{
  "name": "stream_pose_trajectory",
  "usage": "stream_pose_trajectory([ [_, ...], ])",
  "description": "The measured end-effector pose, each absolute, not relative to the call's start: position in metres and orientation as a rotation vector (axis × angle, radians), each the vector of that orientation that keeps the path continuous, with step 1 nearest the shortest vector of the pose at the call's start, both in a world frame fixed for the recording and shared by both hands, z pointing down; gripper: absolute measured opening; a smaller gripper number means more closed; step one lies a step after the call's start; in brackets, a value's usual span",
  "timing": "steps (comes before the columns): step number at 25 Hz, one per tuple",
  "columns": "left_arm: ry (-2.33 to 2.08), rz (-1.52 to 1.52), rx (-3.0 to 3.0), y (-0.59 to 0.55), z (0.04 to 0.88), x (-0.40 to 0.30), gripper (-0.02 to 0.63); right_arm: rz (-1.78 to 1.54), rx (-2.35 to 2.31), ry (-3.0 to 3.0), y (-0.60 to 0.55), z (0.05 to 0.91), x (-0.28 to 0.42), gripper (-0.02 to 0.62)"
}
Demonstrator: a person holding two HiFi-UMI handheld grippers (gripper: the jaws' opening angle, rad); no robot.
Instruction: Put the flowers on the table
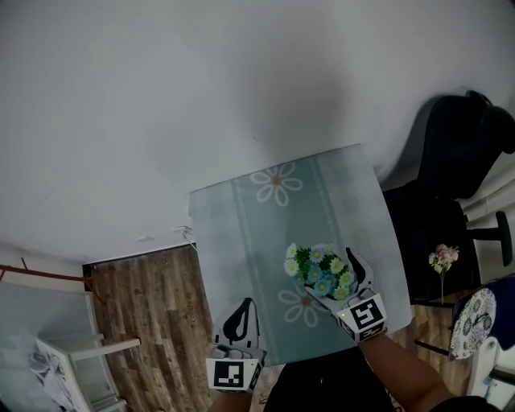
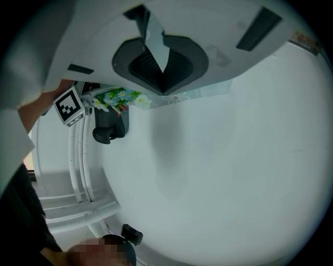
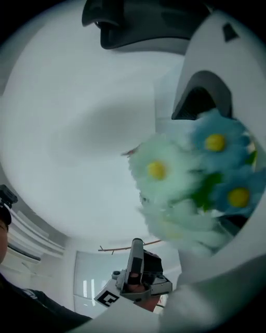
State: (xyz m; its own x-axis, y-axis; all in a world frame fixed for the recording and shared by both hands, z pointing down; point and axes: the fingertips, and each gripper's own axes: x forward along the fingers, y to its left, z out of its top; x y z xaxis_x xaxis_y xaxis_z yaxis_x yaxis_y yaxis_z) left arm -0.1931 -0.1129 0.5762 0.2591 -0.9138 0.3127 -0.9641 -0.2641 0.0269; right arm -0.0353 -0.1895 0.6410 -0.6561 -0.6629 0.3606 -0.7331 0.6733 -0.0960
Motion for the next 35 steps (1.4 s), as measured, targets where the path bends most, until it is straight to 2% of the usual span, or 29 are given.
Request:
stream_pose_trajectory([
  [14,-1.830,0.280,2.318,-0.097,0.535,-0.197,0.005,0.320,1.053,-2.658,-0.164,0.600,-0.036,0.540],
  [31,-1.990,0.218,2.362,-0.115,0.447,-0.216,0.005,0.227,1.067,-2.823,-0.179,0.477,-0.005,0.537],
  [33,-2.018,0.204,2.360,-0.118,0.437,-0.222,0.005,0.175,1.043,-2.812,-0.178,0.465,-0.002,0.509],
  [35,-2.035,0.209,2.356,-0.116,0.433,-0.227,0.005,0.122,1.042,-2.794,-0.173,0.458,0.004,0.447],
])
